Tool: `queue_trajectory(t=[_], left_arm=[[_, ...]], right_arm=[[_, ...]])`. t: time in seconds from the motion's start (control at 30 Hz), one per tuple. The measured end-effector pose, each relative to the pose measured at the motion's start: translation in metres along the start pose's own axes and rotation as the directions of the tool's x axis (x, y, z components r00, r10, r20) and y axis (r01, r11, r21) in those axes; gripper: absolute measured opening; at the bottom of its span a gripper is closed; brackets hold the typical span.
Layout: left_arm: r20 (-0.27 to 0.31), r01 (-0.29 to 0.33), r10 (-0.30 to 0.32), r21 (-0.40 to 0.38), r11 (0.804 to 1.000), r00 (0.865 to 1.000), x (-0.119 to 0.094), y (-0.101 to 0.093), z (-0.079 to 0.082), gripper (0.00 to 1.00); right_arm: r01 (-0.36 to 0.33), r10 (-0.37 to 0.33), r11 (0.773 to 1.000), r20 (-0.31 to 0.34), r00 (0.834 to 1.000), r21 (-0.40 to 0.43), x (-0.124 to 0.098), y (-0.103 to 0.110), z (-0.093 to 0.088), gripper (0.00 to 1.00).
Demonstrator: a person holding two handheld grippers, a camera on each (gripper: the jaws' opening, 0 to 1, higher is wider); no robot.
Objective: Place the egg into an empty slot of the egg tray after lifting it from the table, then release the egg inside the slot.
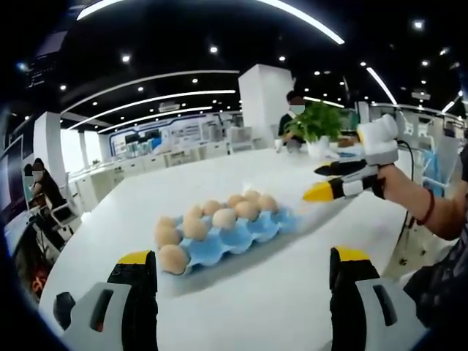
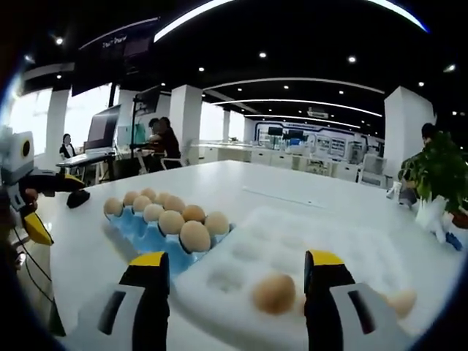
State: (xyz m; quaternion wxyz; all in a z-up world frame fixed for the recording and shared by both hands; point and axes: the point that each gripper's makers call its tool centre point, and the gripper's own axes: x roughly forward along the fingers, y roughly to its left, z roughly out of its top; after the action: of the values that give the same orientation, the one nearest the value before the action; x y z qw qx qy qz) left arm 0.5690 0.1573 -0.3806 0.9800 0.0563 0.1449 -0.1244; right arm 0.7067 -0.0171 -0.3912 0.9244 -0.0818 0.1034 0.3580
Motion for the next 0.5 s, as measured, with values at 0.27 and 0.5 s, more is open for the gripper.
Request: queue_trajectory(t=[0.27, 0.5], left_arm=[[0.000, -0.004, 0.004, -0.005, 1.000, 1.000, 0.001, -0.004, -0.001, 1.00], [-0.009, -0.009, 0.009, -0.004, 1.000, 1.000, 0.005, -0.006, -0.002, 1.00]], right_arm=[[-0.028, 0.025, 0.994, 0.025, 0.999, 0.109, -0.011, -0.006, -0.003, 0.76], [-0.049, 0.046, 0.993, 0.026, 0.999, 0.108, -0.016, -0.005, -0.009, 0.75]])
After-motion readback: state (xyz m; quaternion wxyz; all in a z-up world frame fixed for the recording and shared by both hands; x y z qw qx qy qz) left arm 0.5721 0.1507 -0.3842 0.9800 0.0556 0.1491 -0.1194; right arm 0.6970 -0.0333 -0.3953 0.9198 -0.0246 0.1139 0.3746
